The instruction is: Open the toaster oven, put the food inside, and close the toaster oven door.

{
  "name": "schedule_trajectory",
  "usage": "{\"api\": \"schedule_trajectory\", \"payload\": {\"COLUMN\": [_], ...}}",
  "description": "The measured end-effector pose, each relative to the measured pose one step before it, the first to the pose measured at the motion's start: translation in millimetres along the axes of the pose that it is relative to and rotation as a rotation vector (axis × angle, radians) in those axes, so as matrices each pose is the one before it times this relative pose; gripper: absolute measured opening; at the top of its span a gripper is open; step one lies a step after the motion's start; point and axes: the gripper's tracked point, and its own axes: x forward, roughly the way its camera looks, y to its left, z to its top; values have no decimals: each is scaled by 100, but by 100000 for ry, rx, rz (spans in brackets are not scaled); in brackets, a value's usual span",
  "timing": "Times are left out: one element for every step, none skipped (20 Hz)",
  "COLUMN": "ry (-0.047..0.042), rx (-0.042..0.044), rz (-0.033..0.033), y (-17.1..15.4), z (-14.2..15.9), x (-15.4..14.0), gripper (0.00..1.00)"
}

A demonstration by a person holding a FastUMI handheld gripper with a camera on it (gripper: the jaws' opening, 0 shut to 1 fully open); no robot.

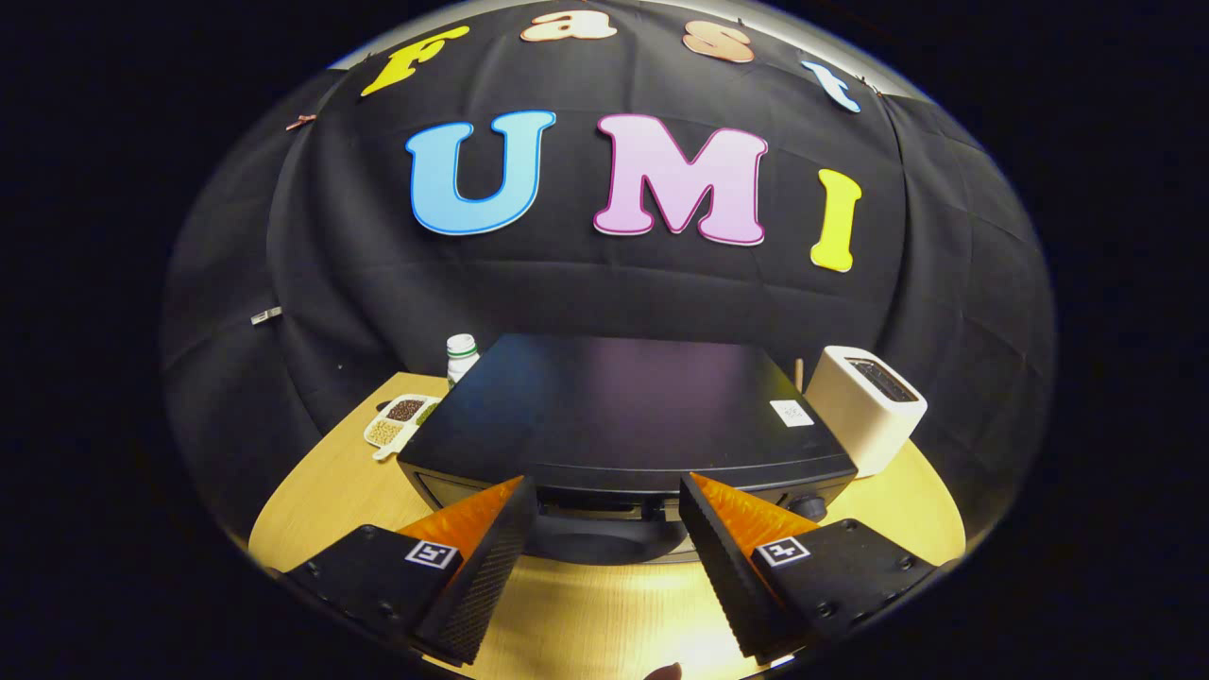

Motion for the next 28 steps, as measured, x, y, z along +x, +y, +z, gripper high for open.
{"api": "schedule_trajectory", "payload": {"ry": [1821, 1519, -835, -98, 426, -1204, 82, -892, 410, 82, 745, 23, 302, 418, 42, 601, 439, 690, 535, 803, 1068, 838, 614, 975, 913, 892, 619, 28], "rx": [364, 1359, 1245, 593, -419, -694, -870, 1167, 1965, 2701, -7, -1249, -887, -110, 598, 673, 328, 112, 194, 295, -169, -1014, -1015, -1054, -672, -245, -365, -294], "rz": [183, -38, -1693, -1024, -615, -153, -241, -113, 1016, -111, -339, -204, -407, -210, -109, 29, -84, -77, 11, 74, 118, 122, 145, 116, 182, -25, 5, 128], "y": [169, -63, -205, 39, 60, 200, 131, -192, -96, -126, -11, 20, -46, -25, 30, 23, 71, -6, -90, -37, -6, 20, -18, -12, 33, -10, 4, -9], "z": [-529, -279, 203, 79, -106, -19, -51, 24, -278, -59, -128, -107, 1, -261, -261, -381, -287, -312, -532, -490, -641, -634, -486, -607, -652, -667, -625, -529], "x": [494, 286, 183, -61, -47, -117, -16, -41, 10, -25, 98, -39, -201, -126, -396, -556, -631, -469, -293, -387, -666, -440, -322, -348, -317, -332, -263, -270], "gripper": [98, 98, 99, 99, 98, 99, 99, 99, 99, 97, 98, 99, 99, 99, 99, 99, 99, 99, 99, 99, 99, 99, 99, 99, 99, 99, 98, 98]}}
